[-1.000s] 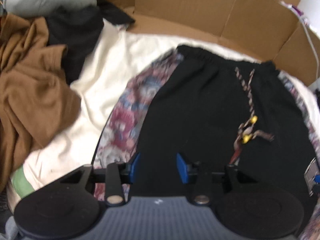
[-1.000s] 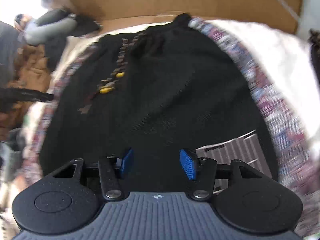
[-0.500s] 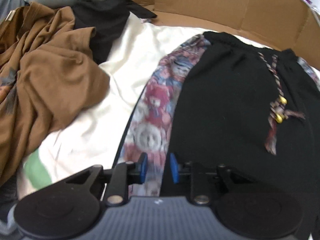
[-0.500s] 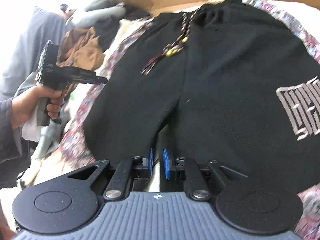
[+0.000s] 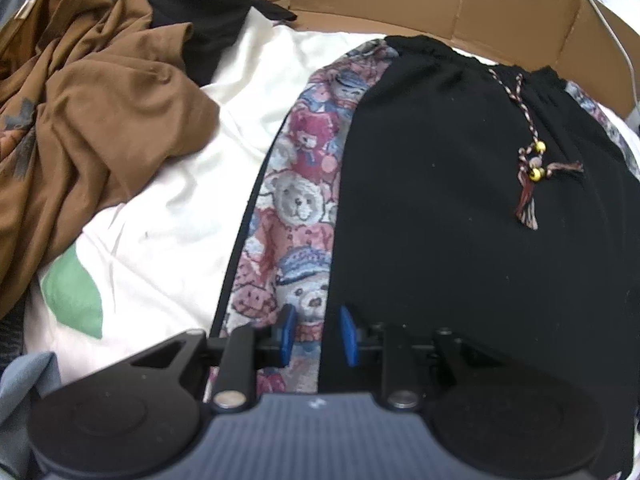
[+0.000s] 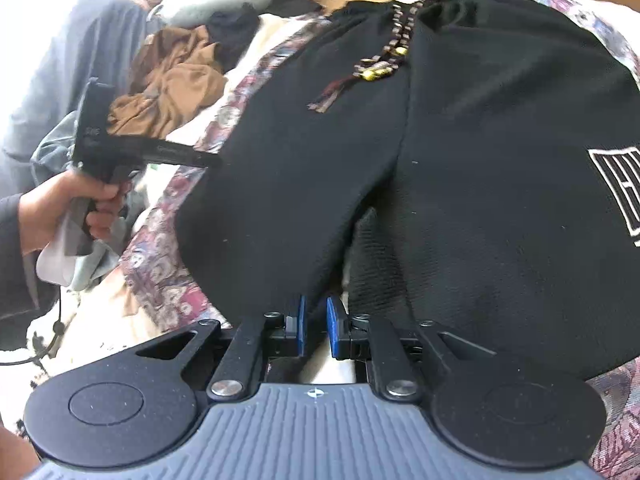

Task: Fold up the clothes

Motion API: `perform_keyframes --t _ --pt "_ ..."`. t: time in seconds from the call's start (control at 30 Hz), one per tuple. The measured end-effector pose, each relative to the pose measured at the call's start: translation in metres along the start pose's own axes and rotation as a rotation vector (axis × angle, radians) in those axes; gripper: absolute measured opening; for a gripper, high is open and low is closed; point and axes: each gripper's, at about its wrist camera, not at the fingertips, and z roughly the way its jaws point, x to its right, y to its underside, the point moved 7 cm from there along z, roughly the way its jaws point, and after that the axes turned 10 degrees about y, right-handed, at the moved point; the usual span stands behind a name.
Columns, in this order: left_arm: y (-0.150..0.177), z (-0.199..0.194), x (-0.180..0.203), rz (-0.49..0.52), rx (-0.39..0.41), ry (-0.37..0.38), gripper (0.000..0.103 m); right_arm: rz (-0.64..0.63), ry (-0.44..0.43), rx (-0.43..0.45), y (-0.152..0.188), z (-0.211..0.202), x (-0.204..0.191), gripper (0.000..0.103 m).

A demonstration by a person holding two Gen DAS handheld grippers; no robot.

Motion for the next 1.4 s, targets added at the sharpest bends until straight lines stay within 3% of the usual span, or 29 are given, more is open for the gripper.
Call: perform_keyframes --t 0.2,0.53,0.57,0.63,0.77,0.87,0.93,1.4 --pt "0.001 0.004 -0.003 0.028 0.016 -0.024 0.029 0.066 0.028 -0.010 -0.004 0.010 0.013 0.014" --pt "0.001 0.004 -0.002 0.016 0.034 -0.033 0.029 0.137 -0.005 -0.008 -0.015 0.021 0.012 0.014" --pt "0.001 0.003 -0.002 0.016 0.034 -0.034 0.029 0.132 -0.004 -0.011 -0.014 0.022 0.010 0.015" --pt "0.002 0.003 -0.002 0.018 0.035 -0.036 0.029 0.131 -0.007 -0.018 -0.014 0.025 0.009 0.032" --pt "0.003 0.004 0.001 0.027 0.037 -0.041 0.028 0.119 -0.009 -0.023 -0.013 0.027 0.006 0.033" --pt "0.003 0.003 0.002 0.030 0.039 -0.045 0.028 0.102 -0.008 -0.024 -0.012 0.025 0.004 0.031" --pt "0.003 0.003 0.002 0.032 0.041 -0.048 0.028 0.091 -0.008 -0.024 -0.012 0.025 0.003 0.000" --pt "0.003 0.005 0.002 0.034 0.047 -0.044 0.029 0.106 -0.003 -0.027 -0.003 -0.004 0.010 0.000"
